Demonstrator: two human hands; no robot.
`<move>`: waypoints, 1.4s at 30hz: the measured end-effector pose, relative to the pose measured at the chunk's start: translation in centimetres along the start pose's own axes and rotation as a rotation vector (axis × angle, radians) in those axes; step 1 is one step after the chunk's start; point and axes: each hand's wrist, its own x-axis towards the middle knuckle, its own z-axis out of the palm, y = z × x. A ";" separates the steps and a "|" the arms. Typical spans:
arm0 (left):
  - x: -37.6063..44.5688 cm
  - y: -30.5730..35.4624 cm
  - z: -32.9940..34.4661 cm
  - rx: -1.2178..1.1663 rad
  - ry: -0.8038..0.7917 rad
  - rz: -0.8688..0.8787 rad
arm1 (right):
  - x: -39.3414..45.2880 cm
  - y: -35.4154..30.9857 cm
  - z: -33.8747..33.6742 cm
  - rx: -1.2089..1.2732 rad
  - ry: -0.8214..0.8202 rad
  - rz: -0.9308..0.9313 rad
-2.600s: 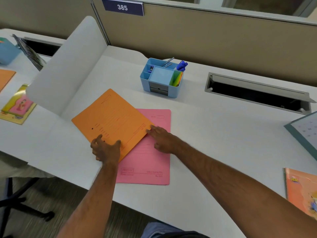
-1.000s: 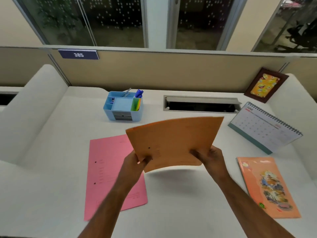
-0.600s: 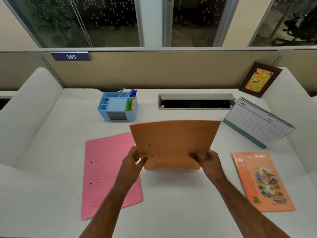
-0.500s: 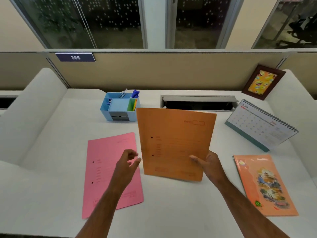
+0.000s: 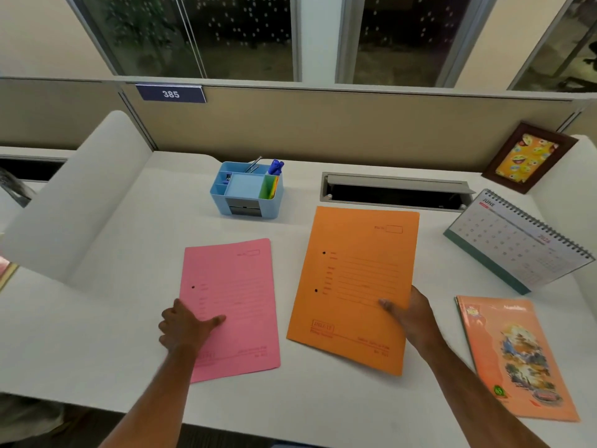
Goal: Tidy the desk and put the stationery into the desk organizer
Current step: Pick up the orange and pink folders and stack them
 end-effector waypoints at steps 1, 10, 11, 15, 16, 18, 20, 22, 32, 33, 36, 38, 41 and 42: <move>0.1 0.0 0.0 0.000 0.003 -0.027 | 0.0 0.3 -0.1 -0.012 0.002 0.008; 0.6 0.0 -2.1 -0.214 -0.044 0.004 | -0.4 1.9 -0.5 -0.023 0.021 0.061; 0.4 0.0 -2.6 -0.282 -0.050 0.041 | -0.4 1.9 -0.6 -0.027 0.017 0.063; -0.9 0.1 -4.7 -0.436 -0.037 0.155 | -0.4 1.8 -0.7 -0.021 0.016 0.064; -1.2 0.3 -5.3 -0.440 -0.024 0.180 | -0.5 1.8 -0.8 -0.019 0.014 0.061; -1.9 0.9 -6.5 -0.450 -0.006 0.232 | -0.5 1.7 -0.8 -0.027 0.002 0.062; -2.8 1.6 -7.7 -0.465 0.005 0.278 | -0.6 1.6 -0.8 -0.030 -0.009 0.069; -3.7 2.4 -8.8 -0.498 -0.003 0.323 | -0.7 1.5 -0.7 -0.025 -0.018 0.075; -6.8 5.9 -10.3 -0.885 -0.314 0.414 | -1.5 1.1 -0.6 0.099 -0.157 0.151; -7.1 6.2 -9.7 -0.913 -0.353 0.406 | -1.6 0.8 -0.4 0.116 -0.180 0.158; -8.1 6.9 -7.8 -0.947 -0.442 0.395 | -2.2 -0.5 0.2 0.207 -0.261 0.183; -8.9 7.1 -6.8 -0.931 -0.446 0.406 | -2.6 -1.4 0.3 0.264 -0.307 0.198; -10.2 7.4 -6.0 -0.911 -0.439 0.446 | -2.9 -2.6 0.1 0.336 -0.352 0.208; -10.6 7.6 -5.8 -0.916 -0.445 0.455 | -3.0 -2.9 0.0 0.353 -0.368 0.212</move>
